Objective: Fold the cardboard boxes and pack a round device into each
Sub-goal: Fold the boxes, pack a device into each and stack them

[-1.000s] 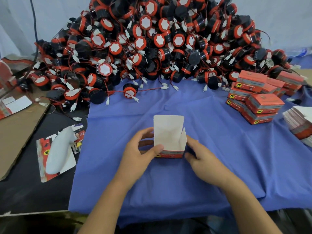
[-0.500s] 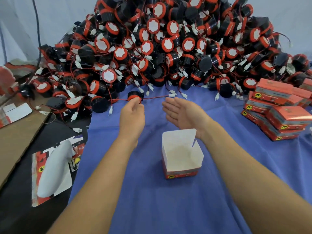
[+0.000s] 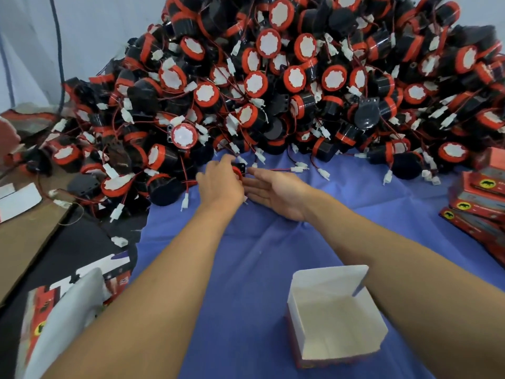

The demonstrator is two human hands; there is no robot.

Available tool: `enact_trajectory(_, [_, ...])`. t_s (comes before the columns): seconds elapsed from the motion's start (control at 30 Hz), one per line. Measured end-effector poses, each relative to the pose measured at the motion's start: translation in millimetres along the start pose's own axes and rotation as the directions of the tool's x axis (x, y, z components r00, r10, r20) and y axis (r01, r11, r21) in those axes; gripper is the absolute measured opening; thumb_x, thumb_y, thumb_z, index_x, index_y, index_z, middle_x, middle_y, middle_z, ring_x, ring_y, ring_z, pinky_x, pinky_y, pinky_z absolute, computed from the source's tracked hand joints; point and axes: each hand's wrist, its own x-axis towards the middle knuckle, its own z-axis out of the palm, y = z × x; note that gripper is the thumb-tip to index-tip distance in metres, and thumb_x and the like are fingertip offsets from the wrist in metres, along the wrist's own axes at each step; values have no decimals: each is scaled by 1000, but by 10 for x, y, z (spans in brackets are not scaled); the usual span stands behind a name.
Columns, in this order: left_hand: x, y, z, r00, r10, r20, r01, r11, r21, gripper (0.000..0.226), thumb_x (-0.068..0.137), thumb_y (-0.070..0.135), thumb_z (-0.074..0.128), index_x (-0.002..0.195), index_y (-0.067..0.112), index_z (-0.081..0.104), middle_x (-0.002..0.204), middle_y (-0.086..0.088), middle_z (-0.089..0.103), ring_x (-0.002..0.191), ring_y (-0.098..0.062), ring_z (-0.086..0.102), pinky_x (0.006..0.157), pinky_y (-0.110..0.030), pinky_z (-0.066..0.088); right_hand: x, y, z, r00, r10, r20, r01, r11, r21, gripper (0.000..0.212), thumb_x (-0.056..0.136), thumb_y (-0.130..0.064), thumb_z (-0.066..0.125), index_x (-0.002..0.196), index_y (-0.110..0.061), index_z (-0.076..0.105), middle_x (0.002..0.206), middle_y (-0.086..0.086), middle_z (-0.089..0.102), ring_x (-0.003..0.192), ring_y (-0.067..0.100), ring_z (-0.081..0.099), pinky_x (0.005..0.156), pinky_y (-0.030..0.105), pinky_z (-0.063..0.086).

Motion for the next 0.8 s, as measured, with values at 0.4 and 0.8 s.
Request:
enact_trajectory(0.4, [-793, 532, -769, 964, 247, -103, -265, 835, -482, 42, 92, 33, 75, 130, 31, 59, 113, 13, 67, 99, 3, 62, 76, -8, 49, -1267, -478, -37, 911, -406, -76, 398, 912, -93, 33, 104, 1, 46, 129, -6, 66, 126, 12, 72, 119, 21, 68, 106, 30, 52])
enact_trajectory(0.8, [-2274, 790, -1000, 878, 461, -130, -467, 764, -445, 47, 80, 41, 85, 121, 38, 63, 112, 16, 62, 98, -2, 58, 79, -11, 42, -2897, -59, -106, 845, -498, -195, 425, 846, -322, 31, 99, 0, 55, 113, -16, 77, 108, 10, 78, 110, 25, 72, 103, 38, 55])
